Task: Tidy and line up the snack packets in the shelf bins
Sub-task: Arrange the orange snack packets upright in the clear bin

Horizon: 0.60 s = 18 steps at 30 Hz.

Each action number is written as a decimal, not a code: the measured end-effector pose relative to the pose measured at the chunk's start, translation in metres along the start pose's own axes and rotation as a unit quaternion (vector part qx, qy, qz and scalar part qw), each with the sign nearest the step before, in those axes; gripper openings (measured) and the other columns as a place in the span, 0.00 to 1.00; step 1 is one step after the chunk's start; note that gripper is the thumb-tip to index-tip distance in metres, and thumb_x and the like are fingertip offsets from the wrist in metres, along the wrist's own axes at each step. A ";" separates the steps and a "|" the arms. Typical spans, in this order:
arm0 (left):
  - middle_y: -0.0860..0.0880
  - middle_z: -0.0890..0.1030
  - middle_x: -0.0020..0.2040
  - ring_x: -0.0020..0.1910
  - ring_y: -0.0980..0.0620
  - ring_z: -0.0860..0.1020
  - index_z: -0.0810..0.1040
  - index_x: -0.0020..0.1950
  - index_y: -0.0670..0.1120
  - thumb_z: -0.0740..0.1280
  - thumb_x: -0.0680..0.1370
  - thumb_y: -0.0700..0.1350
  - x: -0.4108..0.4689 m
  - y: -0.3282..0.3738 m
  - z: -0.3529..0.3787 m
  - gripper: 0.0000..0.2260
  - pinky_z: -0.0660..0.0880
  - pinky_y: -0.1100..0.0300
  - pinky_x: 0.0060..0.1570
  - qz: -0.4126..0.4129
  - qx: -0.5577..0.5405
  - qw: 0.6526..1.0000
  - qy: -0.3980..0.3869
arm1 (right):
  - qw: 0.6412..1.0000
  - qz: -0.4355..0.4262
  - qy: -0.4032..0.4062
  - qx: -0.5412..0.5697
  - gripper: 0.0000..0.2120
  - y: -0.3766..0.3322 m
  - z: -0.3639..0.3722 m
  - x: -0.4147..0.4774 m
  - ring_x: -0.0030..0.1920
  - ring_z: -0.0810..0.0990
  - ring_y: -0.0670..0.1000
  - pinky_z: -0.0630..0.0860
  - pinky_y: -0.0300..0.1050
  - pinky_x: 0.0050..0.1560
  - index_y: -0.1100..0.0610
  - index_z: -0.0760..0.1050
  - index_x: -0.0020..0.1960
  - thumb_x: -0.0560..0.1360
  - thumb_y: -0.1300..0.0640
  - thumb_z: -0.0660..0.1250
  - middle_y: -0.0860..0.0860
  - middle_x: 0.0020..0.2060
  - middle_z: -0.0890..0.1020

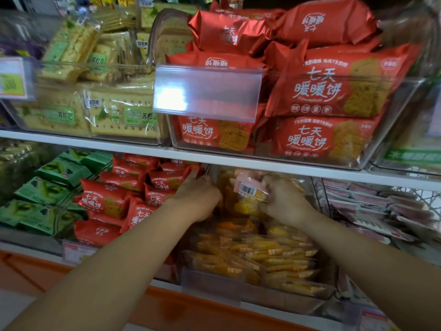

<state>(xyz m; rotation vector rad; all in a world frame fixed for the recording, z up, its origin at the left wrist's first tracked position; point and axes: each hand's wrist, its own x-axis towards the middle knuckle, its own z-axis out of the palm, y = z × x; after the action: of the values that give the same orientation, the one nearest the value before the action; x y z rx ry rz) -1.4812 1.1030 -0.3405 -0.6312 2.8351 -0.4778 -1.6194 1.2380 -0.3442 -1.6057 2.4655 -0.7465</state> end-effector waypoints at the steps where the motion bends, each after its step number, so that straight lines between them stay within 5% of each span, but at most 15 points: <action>1: 0.45 0.72 0.67 0.70 0.47 0.63 0.74 0.64 0.58 0.66 0.76 0.45 0.000 0.000 -0.001 0.17 0.44 0.43 0.73 0.005 0.013 0.999 -0.030 | 1.000 -0.005 -0.005 -0.007 0.13 0.001 0.000 0.000 0.43 0.76 0.50 0.65 0.40 0.35 0.51 0.69 0.41 0.68 0.61 0.73 0.48 0.41 0.76; 4: 0.44 0.67 0.71 0.73 0.43 0.57 0.76 0.64 0.54 0.70 0.74 0.45 0.007 0.002 -0.003 0.18 0.42 0.38 0.72 0.015 0.067 0.994 -0.088 | 0.998 -0.030 -0.034 -0.035 0.09 0.001 -0.001 0.001 0.45 0.76 0.49 0.62 0.38 0.35 0.52 0.75 0.44 0.68 0.61 0.72 0.48 0.42 0.78; 7: 0.41 0.60 0.75 0.75 0.41 0.52 0.73 0.68 0.47 0.68 0.76 0.44 0.017 0.005 -0.002 0.20 0.41 0.37 0.72 0.004 0.100 0.991 -0.087 | 0.993 -0.047 -0.098 -0.049 0.14 0.000 -0.003 0.001 0.40 0.73 0.46 0.61 0.33 0.30 0.48 0.69 0.34 0.70 0.61 0.71 0.42 0.34 0.74; 10: 0.38 0.65 0.72 0.73 0.41 0.60 0.67 0.71 0.40 0.67 0.76 0.43 0.024 0.003 0.002 0.25 0.44 0.40 0.71 -0.003 0.102 0.994 -0.035 | 0.986 -0.030 -0.160 -0.023 0.15 0.000 -0.006 0.002 0.35 0.71 0.40 0.64 0.29 0.31 0.47 0.68 0.33 0.73 0.61 0.69 0.42 0.32 0.72; 12: 0.36 0.65 0.71 0.71 0.41 0.63 0.65 0.71 0.36 0.67 0.75 0.42 0.027 -0.002 0.007 0.26 0.45 0.43 0.72 -0.005 0.057 0.998 -0.001 | 0.981 -0.021 -0.192 -0.003 0.10 0.003 -0.009 0.004 0.40 0.77 0.47 0.70 0.36 0.38 0.51 0.72 0.36 0.74 0.60 0.69 0.49 0.37 0.78; 15: 0.39 0.72 0.66 0.68 0.41 0.66 0.78 0.56 0.39 0.65 0.74 0.42 0.033 -0.009 0.013 0.12 0.53 0.46 0.72 0.009 -0.055 0.998 0.019 | 0.973 -0.019 -0.231 -0.002 0.02 0.005 -0.012 0.008 0.46 0.80 0.54 0.74 0.46 0.47 0.53 0.76 0.43 0.75 0.58 0.67 0.56 0.44 0.81; 18: 0.44 0.77 0.56 0.61 0.43 0.69 0.75 0.37 0.49 0.61 0.70 0.45 0.029 -0.015 0.009 0.04 0.68 0.51 0.61 -0.016 -0.199 0.980 0.008 | 0.965 -0.024 -0.260 -0.021 0.08 0.006 -0.011 0.008 0.41 0.75 0.49 0.72 0.45 0.46 0.53 0.74 0.37 0.76 0.57 0.66 0.50 0.37 0.75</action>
<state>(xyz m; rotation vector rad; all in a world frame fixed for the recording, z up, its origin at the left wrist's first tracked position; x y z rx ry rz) -1.4993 1.0750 -0.3467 -0.7430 2.9613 0.0900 -1.6322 1.2366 -0.3358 -1.6225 2.0771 -0.2292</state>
